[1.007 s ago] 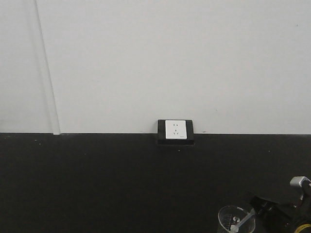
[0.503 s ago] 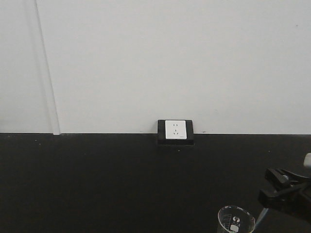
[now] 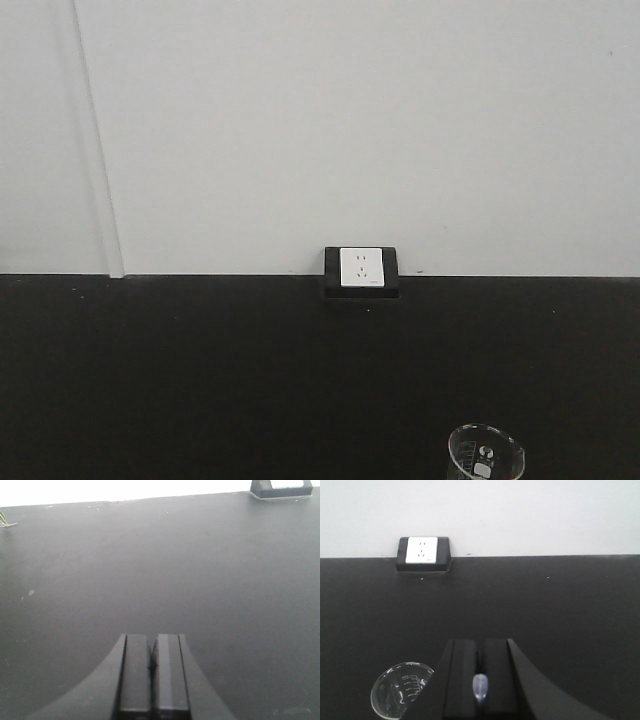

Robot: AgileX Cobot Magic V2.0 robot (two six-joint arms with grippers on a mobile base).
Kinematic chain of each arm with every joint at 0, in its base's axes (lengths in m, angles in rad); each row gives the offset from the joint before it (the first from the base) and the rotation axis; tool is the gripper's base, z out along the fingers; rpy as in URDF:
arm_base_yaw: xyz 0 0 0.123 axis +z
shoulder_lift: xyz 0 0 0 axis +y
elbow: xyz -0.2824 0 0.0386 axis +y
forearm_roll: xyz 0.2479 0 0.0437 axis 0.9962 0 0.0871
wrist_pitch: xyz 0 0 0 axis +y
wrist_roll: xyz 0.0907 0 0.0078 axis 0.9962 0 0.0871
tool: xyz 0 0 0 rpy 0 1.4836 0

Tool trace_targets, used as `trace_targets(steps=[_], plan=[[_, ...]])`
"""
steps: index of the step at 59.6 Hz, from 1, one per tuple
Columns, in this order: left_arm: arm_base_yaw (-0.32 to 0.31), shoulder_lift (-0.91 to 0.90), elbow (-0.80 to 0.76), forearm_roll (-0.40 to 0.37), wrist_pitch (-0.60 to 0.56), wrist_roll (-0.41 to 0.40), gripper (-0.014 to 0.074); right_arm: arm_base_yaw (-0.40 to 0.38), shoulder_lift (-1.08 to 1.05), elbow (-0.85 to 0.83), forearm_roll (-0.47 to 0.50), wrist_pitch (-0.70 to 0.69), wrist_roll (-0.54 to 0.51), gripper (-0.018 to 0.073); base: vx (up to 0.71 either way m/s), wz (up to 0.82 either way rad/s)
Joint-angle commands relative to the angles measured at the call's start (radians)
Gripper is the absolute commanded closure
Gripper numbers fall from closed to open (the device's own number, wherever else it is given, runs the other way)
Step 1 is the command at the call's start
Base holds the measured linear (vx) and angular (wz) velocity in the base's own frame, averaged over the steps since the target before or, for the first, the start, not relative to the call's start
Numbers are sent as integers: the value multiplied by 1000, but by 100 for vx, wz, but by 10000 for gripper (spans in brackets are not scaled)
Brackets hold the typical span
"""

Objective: Grab transparent chemical and place on left bench

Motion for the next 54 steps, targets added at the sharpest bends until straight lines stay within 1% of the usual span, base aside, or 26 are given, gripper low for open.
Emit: trace_targets(steps=[1, 10, 21, 29, 43, 54], plan=[[-2, -19, 16, -1, -78, -8, 600, -2, -72, -24, -1, -17, -13, 560, 0, 0], [-2, -19, 16, -1, -78, -8, 600, -2, -193, 56, -1, -46, -20, 560, 0, 0], [-2, -19, 16, -1, -78, -8, 600, -2, -287, 134, -3, -53, -20, 559, 0, 0], [-2, -19, 16, -1, -78, -8, 600, -3, -307, 146, -1, -47, -20, 559, 0, 0], [-2, -19, 16, -1, -78, -8, 600, -3, -309, 146, -3, 42, -20, 559, 0, 0], [-2, -19, 16, -1, -78, -8, 600, -3, -309, 146, -3, 47, -20, 559, 0, 0]])
